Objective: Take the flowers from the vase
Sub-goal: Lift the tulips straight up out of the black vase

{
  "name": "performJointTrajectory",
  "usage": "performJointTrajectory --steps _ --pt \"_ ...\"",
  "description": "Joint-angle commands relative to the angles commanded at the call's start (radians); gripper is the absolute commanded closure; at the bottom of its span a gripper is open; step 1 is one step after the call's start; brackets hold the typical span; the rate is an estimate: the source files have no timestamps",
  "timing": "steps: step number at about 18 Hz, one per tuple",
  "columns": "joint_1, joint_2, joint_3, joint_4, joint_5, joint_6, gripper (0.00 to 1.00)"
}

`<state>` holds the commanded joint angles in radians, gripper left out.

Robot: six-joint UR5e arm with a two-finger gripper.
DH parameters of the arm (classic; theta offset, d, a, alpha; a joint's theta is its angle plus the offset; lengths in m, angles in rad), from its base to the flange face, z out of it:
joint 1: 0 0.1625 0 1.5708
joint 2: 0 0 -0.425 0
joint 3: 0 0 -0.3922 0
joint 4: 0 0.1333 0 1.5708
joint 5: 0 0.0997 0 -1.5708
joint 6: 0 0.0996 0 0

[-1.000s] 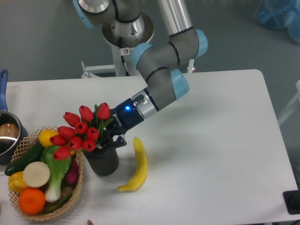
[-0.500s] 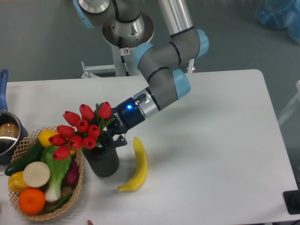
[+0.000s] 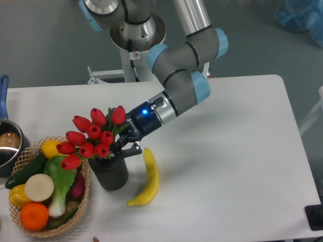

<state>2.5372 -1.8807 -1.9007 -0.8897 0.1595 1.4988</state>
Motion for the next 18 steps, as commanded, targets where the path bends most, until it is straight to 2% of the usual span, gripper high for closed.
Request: performJointTrajectory --steps 13,18 --pt "0.002 0.051 0.022 0.000 -0.005 -0.068 0.52" --pt "-0.005 0.077 0.029 0.000 -0.044 -0.091 0.52"
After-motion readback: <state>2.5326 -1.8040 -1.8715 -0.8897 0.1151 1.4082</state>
